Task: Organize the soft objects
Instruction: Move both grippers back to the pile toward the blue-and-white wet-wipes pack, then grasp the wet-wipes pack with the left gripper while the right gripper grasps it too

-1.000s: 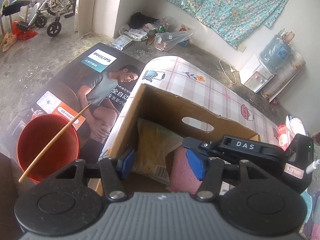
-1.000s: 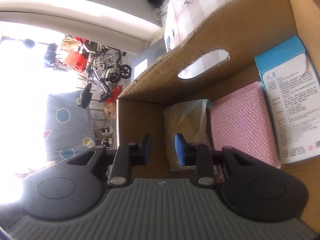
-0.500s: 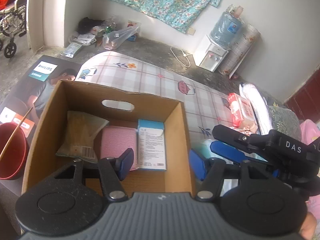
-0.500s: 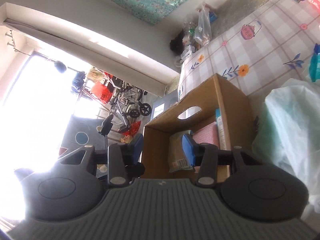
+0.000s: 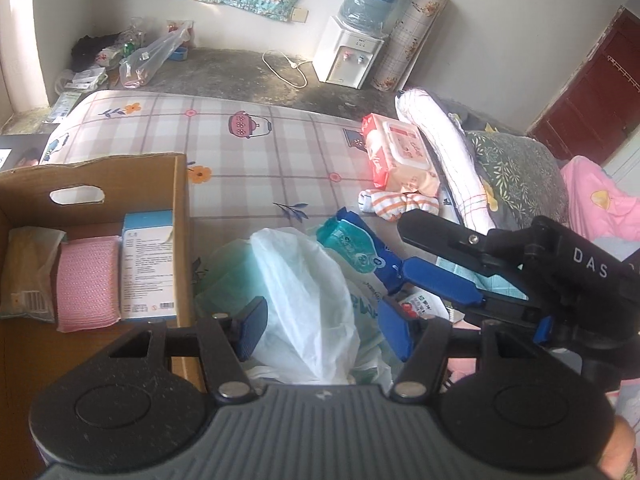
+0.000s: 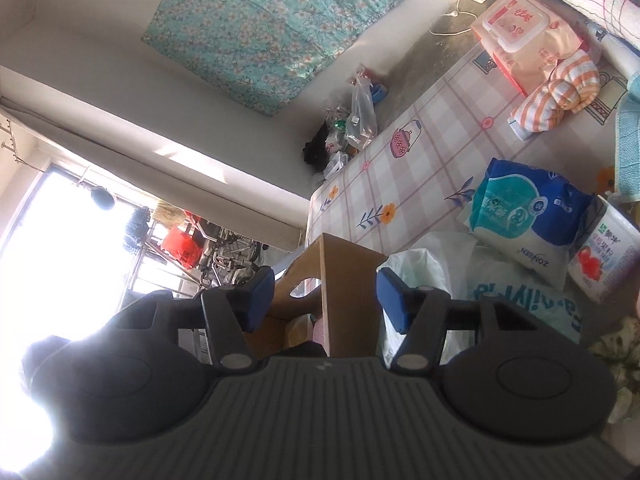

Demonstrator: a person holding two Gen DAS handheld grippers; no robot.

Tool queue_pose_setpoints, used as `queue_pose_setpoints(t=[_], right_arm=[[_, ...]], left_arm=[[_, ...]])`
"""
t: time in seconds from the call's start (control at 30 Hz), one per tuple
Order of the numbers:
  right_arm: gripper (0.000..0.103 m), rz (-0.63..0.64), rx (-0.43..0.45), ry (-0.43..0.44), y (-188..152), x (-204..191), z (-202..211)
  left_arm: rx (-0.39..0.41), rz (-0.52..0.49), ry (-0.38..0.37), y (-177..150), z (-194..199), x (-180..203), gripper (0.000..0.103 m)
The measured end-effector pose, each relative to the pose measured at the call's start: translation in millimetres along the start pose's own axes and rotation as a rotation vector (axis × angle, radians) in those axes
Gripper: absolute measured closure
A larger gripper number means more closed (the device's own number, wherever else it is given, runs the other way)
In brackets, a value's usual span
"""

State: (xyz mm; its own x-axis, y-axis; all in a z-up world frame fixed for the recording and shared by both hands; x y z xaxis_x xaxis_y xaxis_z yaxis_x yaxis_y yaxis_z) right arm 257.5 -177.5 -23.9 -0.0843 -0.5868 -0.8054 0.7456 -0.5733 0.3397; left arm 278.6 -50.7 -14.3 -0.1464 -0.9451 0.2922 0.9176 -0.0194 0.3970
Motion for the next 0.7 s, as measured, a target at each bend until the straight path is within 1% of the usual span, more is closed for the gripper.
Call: queue_pose_setpoints(t=[0.17,0.4,0.53,0.6,0.7], right_arm=[[0.043,-0.018,0.022,-0.026,15.2,28.8,20.3],[0.042,-0.020,0.041,-0.066,32.3,57.5,33.7],[0.041,0.002,0.056,-0.113,47.1,68.0,38.6],[0.037,0.010,0.044,-0.139,55.3,76.2,35.8],[0.033,0.012,0.006,-0.180,66.6,90.8,24.6]], left_arm=[[-0.032,-0.030,-0.009,4.0,-23.0,30.0,0.040],[-0.066,-0.055,-0.036,13.5,-52.7,59.6,0.041],[-0.071,-0.043,-0.057,22.1,-70.6,70.4,0.045],[-0.081,-0.044,-0.063,25.8,-81.1,74.0,0.047],[-0.120,-0.035,-0.066,29.4,-100.8,76.4,0.049]])
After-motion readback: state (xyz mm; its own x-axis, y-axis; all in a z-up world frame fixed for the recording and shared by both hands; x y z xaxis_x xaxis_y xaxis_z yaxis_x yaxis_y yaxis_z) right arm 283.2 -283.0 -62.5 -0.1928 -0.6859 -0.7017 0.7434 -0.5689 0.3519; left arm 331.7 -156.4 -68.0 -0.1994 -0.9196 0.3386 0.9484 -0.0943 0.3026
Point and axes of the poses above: each gripper's, at about its wrist camera, not at the fingertips, and z roughly against the way its jaws point, x to its right, y to its top, the point moved 8 cm from there along -z, roughly the way its jaws point, and after that the axes turned 6 degrees about -x, right-handed, at the moved point
